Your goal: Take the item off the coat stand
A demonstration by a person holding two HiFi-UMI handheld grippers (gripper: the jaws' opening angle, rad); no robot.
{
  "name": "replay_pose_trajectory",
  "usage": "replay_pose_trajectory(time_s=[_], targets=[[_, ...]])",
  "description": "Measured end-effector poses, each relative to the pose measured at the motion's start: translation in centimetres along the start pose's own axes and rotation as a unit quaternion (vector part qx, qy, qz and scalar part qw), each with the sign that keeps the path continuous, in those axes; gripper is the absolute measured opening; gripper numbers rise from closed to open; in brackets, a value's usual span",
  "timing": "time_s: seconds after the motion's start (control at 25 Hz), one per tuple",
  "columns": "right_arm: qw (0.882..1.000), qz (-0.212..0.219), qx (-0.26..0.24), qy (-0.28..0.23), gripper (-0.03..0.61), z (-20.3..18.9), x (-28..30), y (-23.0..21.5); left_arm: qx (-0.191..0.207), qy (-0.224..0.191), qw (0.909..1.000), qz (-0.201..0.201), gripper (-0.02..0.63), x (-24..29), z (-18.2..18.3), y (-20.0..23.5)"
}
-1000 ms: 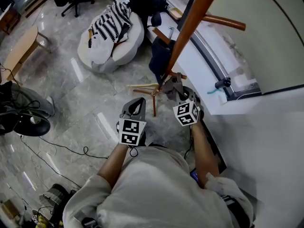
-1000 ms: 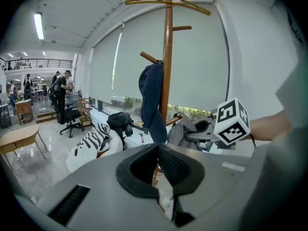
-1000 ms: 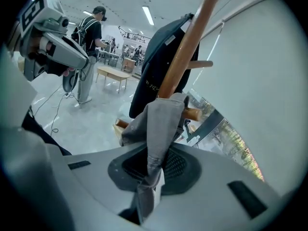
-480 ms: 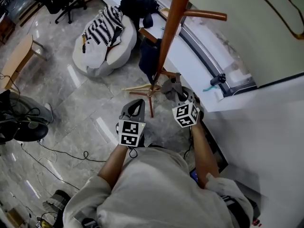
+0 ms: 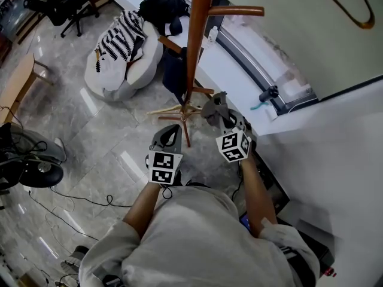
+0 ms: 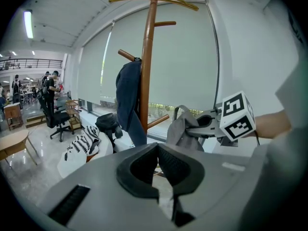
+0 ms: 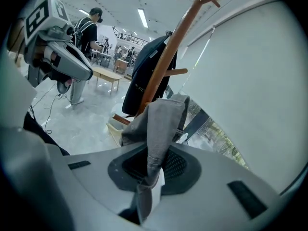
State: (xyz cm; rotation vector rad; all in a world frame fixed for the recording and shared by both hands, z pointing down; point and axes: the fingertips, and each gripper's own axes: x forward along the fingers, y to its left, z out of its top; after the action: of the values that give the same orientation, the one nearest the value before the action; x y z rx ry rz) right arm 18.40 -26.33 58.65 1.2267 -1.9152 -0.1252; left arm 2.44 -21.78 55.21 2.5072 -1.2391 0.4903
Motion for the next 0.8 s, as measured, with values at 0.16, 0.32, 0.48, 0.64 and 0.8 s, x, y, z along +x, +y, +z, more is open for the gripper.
replay_pose_trajectory(time_s=[0.16, 0.32, 0.48, 0.64, 0.8], targets=[[0.996, -0.003, 0.081, -0.027, 0.028, 0.3, -1.6, -0.3, 0.005, 0.0, 0.9999, -0.009, 0.009, 0.0, 0.2, -0.6], [0.976, -0.023, 0.198, -0.084, 0.023, 0.7, -4.0, -1.2, 0.008, -0.004, 0.9999, -0.01, 0.009, 0.0, 0.8, -1.0], [0.958, -0.046, 0.242, -0.143, 0.021, 2.2, -7.8, -1.7, 0.003, -0.019, 0.9997, -0.018, 0.009, -0.6, 2.3, -1.9], [0.944, -0.066, 0.266, -0.186, 0.02, 3.7, -11.6, -2.0, -0.005, -0.047, 0.9986, -0.023, 0.009, -1.8, 3.9, -3.1], [0.936, -0.083, 0.274, -0.206, 0.02, 4.3, -15.1, -2.1, 0.006, -0.068, 0.9975, -0.019, 0.008, -3.8, 5.0, -4.3]])
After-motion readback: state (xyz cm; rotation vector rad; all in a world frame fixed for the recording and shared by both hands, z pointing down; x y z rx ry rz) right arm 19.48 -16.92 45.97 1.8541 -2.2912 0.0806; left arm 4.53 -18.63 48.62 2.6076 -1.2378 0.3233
